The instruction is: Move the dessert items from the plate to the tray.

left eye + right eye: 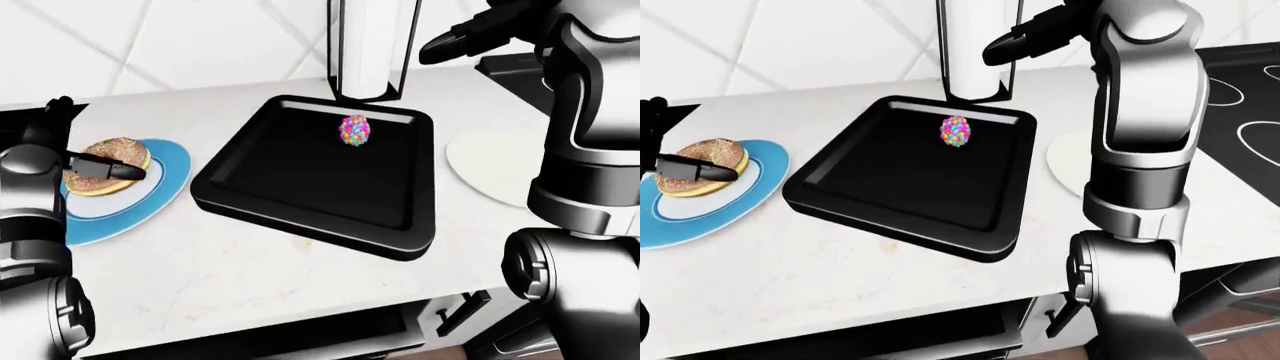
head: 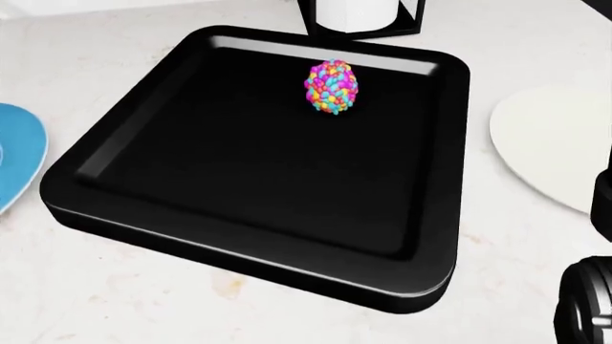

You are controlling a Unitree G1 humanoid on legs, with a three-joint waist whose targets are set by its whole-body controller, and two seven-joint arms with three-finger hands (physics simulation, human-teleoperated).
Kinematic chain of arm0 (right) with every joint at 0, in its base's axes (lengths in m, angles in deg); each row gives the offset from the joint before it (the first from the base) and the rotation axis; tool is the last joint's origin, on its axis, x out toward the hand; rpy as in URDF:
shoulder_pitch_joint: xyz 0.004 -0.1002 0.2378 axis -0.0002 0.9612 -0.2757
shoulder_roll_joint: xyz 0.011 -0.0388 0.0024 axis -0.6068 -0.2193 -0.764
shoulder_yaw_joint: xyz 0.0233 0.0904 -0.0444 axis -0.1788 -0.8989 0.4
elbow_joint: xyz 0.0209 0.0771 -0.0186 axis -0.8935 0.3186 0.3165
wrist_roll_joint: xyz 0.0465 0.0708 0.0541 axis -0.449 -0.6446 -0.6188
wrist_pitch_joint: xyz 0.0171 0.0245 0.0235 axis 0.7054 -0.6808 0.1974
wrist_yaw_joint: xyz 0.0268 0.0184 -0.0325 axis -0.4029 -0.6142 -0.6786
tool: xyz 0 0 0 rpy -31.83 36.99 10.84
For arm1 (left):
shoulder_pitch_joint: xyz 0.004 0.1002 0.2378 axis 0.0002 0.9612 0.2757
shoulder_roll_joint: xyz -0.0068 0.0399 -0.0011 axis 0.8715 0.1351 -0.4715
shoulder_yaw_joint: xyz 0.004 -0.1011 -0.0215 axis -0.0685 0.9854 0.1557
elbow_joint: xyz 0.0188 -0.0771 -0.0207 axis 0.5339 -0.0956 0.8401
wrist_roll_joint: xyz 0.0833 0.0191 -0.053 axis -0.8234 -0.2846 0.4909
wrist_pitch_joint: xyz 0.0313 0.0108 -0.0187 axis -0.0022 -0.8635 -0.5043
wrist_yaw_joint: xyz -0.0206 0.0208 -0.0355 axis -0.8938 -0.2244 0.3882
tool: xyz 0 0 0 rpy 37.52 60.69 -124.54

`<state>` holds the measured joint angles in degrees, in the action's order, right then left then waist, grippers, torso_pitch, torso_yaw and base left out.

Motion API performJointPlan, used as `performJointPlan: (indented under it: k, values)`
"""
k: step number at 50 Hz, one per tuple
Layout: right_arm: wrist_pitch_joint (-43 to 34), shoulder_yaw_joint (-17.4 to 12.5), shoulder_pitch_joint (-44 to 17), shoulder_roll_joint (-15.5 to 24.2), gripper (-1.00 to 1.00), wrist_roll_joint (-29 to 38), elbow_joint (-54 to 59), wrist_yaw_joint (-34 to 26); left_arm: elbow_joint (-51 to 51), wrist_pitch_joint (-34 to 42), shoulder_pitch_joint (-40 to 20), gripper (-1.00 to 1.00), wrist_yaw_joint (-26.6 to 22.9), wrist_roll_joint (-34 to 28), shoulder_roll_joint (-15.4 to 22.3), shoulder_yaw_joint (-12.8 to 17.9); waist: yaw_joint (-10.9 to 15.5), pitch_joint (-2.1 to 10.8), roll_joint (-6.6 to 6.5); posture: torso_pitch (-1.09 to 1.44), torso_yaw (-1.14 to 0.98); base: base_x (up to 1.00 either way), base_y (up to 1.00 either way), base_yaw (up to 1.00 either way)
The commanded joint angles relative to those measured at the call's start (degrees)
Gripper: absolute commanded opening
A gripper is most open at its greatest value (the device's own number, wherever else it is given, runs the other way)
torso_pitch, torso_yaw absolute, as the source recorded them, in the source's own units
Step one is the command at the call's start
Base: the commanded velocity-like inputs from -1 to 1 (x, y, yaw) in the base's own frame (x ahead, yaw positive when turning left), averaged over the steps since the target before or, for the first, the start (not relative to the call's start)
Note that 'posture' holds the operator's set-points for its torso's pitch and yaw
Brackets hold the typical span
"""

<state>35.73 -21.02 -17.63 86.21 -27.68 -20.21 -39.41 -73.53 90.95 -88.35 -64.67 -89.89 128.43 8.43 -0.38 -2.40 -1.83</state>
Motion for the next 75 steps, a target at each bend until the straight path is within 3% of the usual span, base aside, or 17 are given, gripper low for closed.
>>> performJointPlan:
  k: [1, 19, 35, 54, 68, 75]
  values:
    - [1.45, -0.50, -2.46, 0.65, 1.00, -0.05, -1.24, 0.35, 2.74, -0.79, -1.58, 1.00, 0.09, -0.01, 1.21, 0.32, -0.05, 1.73, -0.37, 0.00, 0.00, 0.00, 0.00, 0.00]
    - [1.14, -0.52, -2.17, 1.05, 1.00, -0.31, -1.77, 0.45, 3.74, -0.11, 1.79, 1.00, 1.33, -1.26, 2.05, 1.04, 0.03, 1.89, -0.51, 0.00, 0.00, 0.00, 0.00, 0.00]
    - [0.36, -0.71, -1.06, 1.16, 1.00, -0.38, -3.50, 0.52, 0.40, -0.03, 3.28, 1.00, 7.83, 0.85, 2.12, 1.86, -0.07, 2.00, -0.88, 0.00, 0.00, 0.00, 0.00, 0.00]
    - [-1.10, -1.09, -0.39, 1.81, 1.00, -0.91, -5.53, 0.57, 0.35, -0.34, 3.88, 1.00, 7.63, 1.73, 1.60, 1.16, -0.19, 2.03, -1.25, 0.00, 0.00, 0.00, 0.00, 0.00]
    - [-1.47, -1.11, -0.91, 2.24, 1.00, -1.06, -5.43, 0.09, 0.12, -1.49, 3.58, 0.58, 6.87, 0.57, 0.98, 0.60, -0.03, 2.01, -1.30, 0.00, 0.00, 0.00, 0.00, 0.00]
    - [-2.26, -1.29, -1.14, 2.72, 1.00, -1.18, -6.10, -0.11, 0.59, -1.31, 3.07, 0.53, 6.53, -0.11, 0.65, 0.40, 0.05, 1.93, -1.25, 0.00, 0.00, 0.00, 0.00, 0.00]
